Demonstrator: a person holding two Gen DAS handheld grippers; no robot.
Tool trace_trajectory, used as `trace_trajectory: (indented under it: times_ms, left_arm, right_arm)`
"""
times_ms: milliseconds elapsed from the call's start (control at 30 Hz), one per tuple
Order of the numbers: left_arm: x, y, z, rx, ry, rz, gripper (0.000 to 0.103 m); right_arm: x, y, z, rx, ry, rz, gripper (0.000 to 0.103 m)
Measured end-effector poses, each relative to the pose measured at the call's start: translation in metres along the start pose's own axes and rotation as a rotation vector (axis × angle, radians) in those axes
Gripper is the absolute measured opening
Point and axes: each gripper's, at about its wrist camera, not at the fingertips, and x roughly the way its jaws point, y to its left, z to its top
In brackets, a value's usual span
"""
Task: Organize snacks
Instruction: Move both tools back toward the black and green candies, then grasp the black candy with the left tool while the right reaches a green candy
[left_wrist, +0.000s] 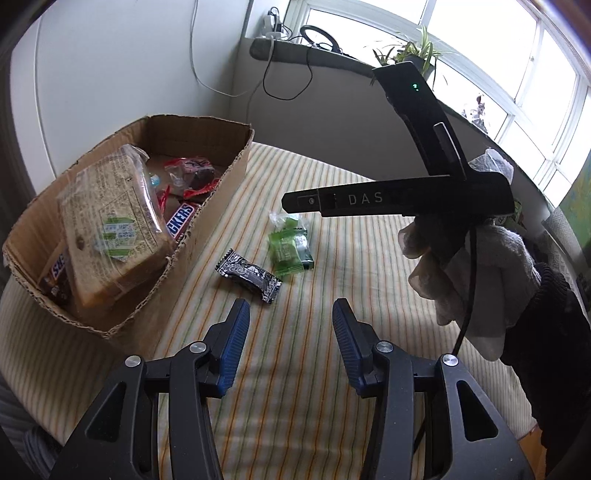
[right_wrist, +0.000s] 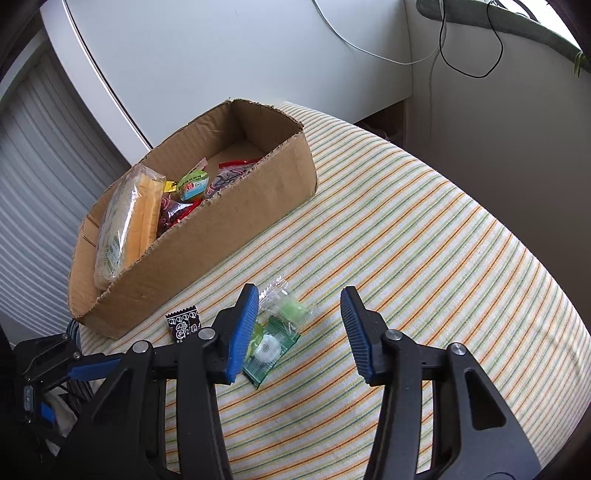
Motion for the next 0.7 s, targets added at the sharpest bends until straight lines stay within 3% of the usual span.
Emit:
trace_trajectory:
  times_ms: [467, 600, 700]
  left_arm:
    - [0.052, 0.004, 0.017, -0.051, 0.048, 0.116, 0.045]
    - [0.057, -0.002, 0.021, -0.024, 0.04, 0.145, 0.045]
    - [0.063, -0.006, 0.024, -0.009, 0.046, 0.144, 0.045]
  right_arm:
    - [0.019, -0.001, 0.003, -0.063, -0.006, 0.083, 0.048]
    - [0.018, -0.003, 0.001, -0.084, -0.007, 0.053, 0.033]
    - [0.015, -0.005, -0.002, -0.093, -0.008, 0.052, 0.031]
